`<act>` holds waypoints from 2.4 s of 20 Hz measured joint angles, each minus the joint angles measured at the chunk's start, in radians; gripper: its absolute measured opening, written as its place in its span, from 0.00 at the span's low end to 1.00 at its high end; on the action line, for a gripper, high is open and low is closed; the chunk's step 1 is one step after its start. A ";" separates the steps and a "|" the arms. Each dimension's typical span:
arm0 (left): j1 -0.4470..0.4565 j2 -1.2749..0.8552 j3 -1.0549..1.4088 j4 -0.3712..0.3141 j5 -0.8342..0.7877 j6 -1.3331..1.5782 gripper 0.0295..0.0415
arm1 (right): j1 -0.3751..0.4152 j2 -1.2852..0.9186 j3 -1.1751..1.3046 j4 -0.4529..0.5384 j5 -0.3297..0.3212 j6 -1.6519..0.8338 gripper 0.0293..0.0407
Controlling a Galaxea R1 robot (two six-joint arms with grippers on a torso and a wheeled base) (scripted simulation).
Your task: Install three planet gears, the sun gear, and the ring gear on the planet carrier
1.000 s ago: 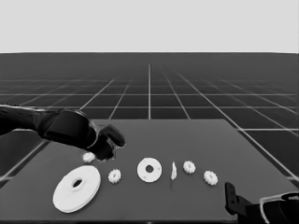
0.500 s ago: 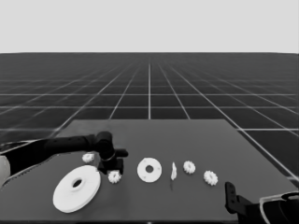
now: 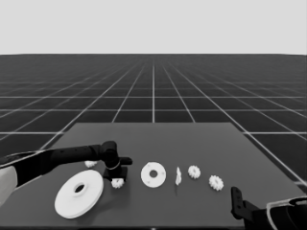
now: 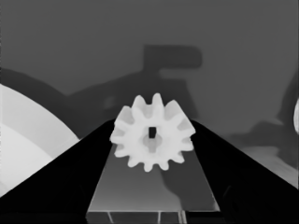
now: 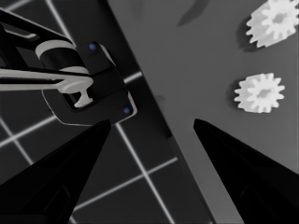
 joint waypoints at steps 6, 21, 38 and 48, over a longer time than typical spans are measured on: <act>0.004 0.001 -0.003 0.002 -0.002 0.001 0.14 | 0.000 0.000 0.000 0.000 0.000 0.000 0.81; -0.450 0.322 0.008 -0.434 0.124 -0.305 0.14 | 0.000 0.000 0.000 0.000 0.000 0.000 0.81; -0.040 0.400 -0.176 -0.024 0.092 -0.209 0.40 | 0.000 0.000 0.000 0.000 0.000 0.000 0.81; -0.156 0.373 -0.056 -0.170 0.140 -0.293 0.75 | 0.000 0.000 0.000 0.000 0.000 0.000 0.81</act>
